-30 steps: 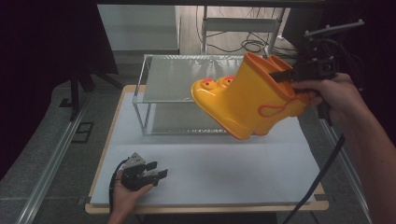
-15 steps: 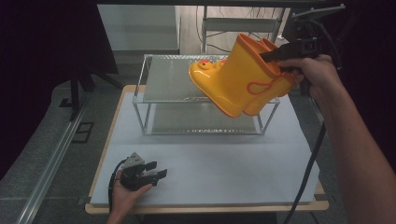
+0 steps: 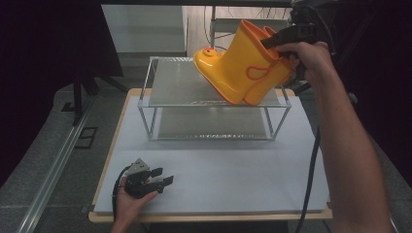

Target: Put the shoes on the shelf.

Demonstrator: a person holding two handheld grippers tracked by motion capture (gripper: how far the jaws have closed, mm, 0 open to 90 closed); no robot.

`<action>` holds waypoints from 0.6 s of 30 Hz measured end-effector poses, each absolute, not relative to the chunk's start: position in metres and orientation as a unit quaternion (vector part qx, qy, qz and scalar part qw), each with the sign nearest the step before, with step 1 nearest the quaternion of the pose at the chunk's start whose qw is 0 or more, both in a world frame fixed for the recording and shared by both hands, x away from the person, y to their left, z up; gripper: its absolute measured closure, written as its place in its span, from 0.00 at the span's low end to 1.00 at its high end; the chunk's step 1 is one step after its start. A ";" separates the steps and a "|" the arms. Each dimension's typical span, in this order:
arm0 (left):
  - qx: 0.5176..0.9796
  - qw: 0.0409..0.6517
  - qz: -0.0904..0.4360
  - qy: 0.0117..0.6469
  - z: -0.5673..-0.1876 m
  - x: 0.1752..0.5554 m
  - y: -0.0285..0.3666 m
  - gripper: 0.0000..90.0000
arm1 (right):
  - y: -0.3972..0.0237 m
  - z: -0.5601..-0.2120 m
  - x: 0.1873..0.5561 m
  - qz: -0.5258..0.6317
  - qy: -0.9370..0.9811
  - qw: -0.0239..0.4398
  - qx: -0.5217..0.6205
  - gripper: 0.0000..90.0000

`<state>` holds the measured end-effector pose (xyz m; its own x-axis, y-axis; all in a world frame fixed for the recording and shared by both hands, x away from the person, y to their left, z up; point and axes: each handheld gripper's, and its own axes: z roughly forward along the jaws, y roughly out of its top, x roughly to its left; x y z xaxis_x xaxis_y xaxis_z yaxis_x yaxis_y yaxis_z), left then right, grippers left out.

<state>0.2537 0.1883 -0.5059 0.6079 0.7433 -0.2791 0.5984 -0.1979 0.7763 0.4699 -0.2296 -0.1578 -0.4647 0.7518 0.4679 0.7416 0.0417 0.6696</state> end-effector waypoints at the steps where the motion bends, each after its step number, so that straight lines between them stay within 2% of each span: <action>1: 0.771 0.459 0.078 0.435 -0.506 0.254 0.188 0.44 | -0.227 -0.159 0.475 0.458 0.721 0.007 0.520 0.92; 8: 0.769 0.460 0.078 0.436 -0.506 0.254 0.189 0.44 | -0.214 -0.173 0.505 0.444 0.709 0.019 0.547 0.92; 18: 0.769 0.462 0.077 0.436 -0.506 0.254 0.190 0.44 | -0.206 -0.181 0.517 0.417 0.708 0.031 0.569 0.91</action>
<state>0.2540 0.1902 -0.5060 0.6087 0.7405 -0.2847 0.5991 -0.1937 0.7769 0.5168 -0.2055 -0.1811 -0.3500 0.8319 0.4308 0.7793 0.0034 0.6266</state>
